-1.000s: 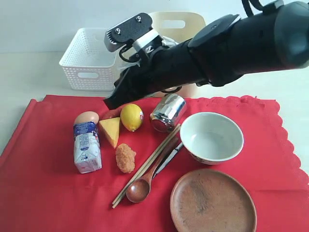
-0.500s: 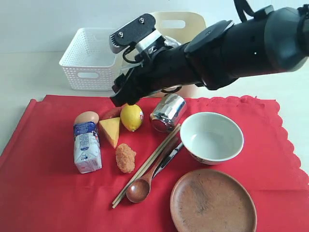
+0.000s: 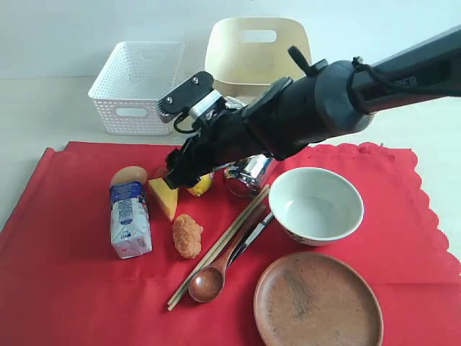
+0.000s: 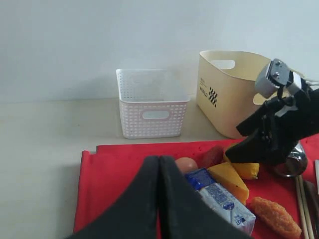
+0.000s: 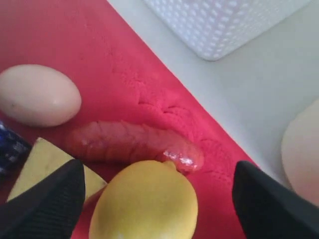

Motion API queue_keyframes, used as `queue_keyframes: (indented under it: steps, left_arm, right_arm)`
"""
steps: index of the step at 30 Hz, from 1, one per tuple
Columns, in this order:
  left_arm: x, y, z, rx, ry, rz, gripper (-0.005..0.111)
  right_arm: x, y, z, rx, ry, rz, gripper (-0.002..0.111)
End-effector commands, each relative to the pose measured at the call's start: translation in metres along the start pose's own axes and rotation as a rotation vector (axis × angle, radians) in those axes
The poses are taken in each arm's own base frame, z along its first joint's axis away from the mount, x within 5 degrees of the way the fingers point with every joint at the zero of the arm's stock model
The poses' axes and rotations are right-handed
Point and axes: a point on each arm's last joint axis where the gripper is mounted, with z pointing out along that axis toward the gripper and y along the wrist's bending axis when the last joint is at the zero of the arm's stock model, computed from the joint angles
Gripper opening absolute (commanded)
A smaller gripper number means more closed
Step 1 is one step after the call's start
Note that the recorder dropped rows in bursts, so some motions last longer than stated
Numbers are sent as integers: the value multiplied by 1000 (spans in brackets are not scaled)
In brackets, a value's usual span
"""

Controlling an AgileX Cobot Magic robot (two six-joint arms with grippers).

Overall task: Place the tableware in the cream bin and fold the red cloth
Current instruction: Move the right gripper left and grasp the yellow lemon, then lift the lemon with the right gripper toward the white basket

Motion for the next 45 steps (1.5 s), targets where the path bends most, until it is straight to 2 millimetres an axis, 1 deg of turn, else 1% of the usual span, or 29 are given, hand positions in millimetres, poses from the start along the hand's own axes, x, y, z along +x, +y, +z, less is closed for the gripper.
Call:
queue_keyframes:
  steps: [1, 4, 6, 10, 14, 21, 23, 27, 31, 33, 35, 38, 40, 42, 45]
  left_arm:
    - [1, 0, 0, 2, -4, -7, 1]
    - [1, 0, 0, 2, -4, -7, 1]
    - [1, 0, 0, 2, -4, -7, 1]
    - [1, 0, 0, 2, -4, -7, 1]
    - [1, 0, 0, 2, -4, -7, 1]
    - [1, 0, 0, 2, -4, -7, 1]
    - [1, 0, 0, 2, -4, -7, 1]
    - [1, 0, 0, 2, -4, -7, 1]
    - [1, 0, 0, 2, -4, -7, 1]
    - [1, 0, 0, 2, -4, -7, 1]
    - [1, 0, 0, 2, -4, -7, 1]
    - [1, 0, 0, 2, -4, -7, 1]
    - [1, 0, 0, 2, -4, -7, 1]
    - [1, 0, 0, 2, -4, -7, 1]
    - [1, 0, 0, 2, -4, -7, 1]
  right_arm:
    - [4, -1, 9, 7, 15, -62, 77]
    - [7, 0, 11, 6, 22, -82, 75]
    - [7, 0, 11, 5, 22, -82, 71]
    - [9, 0, 13, 4, 28, -80, 55]
    - [9, 0, 13, -2, 29, -79, 45]
    - [3, 0, 8, -3, 13, -70, 21]
    - [1, 0, 6, -2, 7, -56, 16]
    - [1, -1, 5, 9, 3, 5, 15]
    - [1, 1, 5, -11, 6, 9, 15]
    - [0, 4, 5, -40, 7, 8, 14]
    - [-2, 7, 3, -81, 6, 7, 10]
    - [-12, 9, -8, -111, -22, 3, 5]
    - [-19, 12, -19, -145, -45, -4, 4]
    - [-32, 11, -30, -137, -89, -3, 2]
    - [-43, 8, -41, -109, -129, -4, 0]
